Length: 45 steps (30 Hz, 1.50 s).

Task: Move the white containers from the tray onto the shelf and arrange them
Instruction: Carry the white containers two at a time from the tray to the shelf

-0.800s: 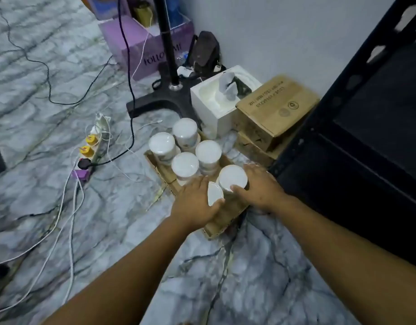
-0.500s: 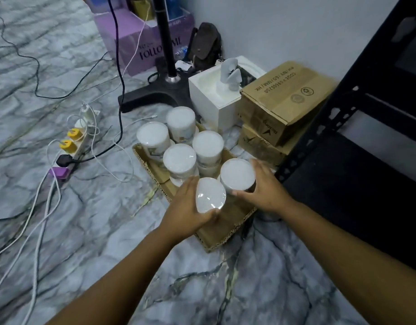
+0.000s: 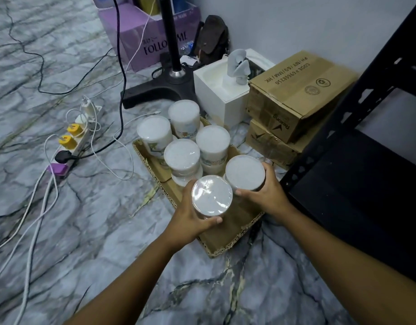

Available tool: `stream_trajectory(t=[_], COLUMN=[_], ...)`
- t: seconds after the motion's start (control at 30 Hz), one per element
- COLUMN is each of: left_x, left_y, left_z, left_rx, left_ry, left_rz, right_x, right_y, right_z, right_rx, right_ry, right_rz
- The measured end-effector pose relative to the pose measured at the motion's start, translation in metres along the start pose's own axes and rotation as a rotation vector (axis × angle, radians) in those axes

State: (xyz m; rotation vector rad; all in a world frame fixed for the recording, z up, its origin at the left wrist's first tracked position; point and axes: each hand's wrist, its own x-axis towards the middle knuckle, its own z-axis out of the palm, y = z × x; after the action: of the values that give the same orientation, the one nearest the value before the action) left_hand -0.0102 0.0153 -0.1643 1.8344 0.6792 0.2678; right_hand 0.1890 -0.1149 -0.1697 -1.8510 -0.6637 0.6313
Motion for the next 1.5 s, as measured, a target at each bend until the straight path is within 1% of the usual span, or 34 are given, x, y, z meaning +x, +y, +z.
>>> stream_trajectory(t=[0.13,0.3,0.47,0.57,0.77,0.9,1.03,1.2,1.33,1.5], left_x=[0.002,0.002,-0.002,-0.006,-0.010,-0.014,-0.014,-0.012,-0.013,-0.035], left_y=[-0.001,-0.002,0.012,0.023,0.036,0.045,0.050,0.056,0.080,0.149], left_z=[0.002,0.003,-0.004,-0.007,-0.009,-0.011,-0.016,-0.024,-0.035,-0.062], left_rx=[0.009,-0.105,-0.169,-0.196,-0.250,-0.269,-0.258,-0.233,-0.210,-0.249], left_ry=[0.025,0.098,0.146,0.175,0.141,0.132,0.076,0.069,0.073,0.084], left_rz=[0.047,0.033,0.075,0.108,0.166,0.168,0.193,0.172,0.224,0.239], right_x=[-0.001,-0.012,-0.033,-0.043,-0.060,-0.066,-0.069,-0.070,-0.074,-0.095], right_y=[0.001,-0.008,-0.022,-0.031,-0.044,-0.051,-0.054,-0.065,-0.092,-0.159], right_z=[0.004,0.005,-0.002,-0.006,-0.016,-0.021,-0.022,-0.024,-0.032,-0.046], right_rx=[-0.004,0.018,0.174,0.228,0.225,0.238,0.251,0.217,0.191,0.175], right_ry=[0.026,0.088,0.071,0.048,0.022,0.033,0.027,0.028,0.081,0.117], right_rz=[-0.011,-0.051,-0.186,-0.256,-0.305,-0.293,-0.278,-0.355,-0.380,-0.346])
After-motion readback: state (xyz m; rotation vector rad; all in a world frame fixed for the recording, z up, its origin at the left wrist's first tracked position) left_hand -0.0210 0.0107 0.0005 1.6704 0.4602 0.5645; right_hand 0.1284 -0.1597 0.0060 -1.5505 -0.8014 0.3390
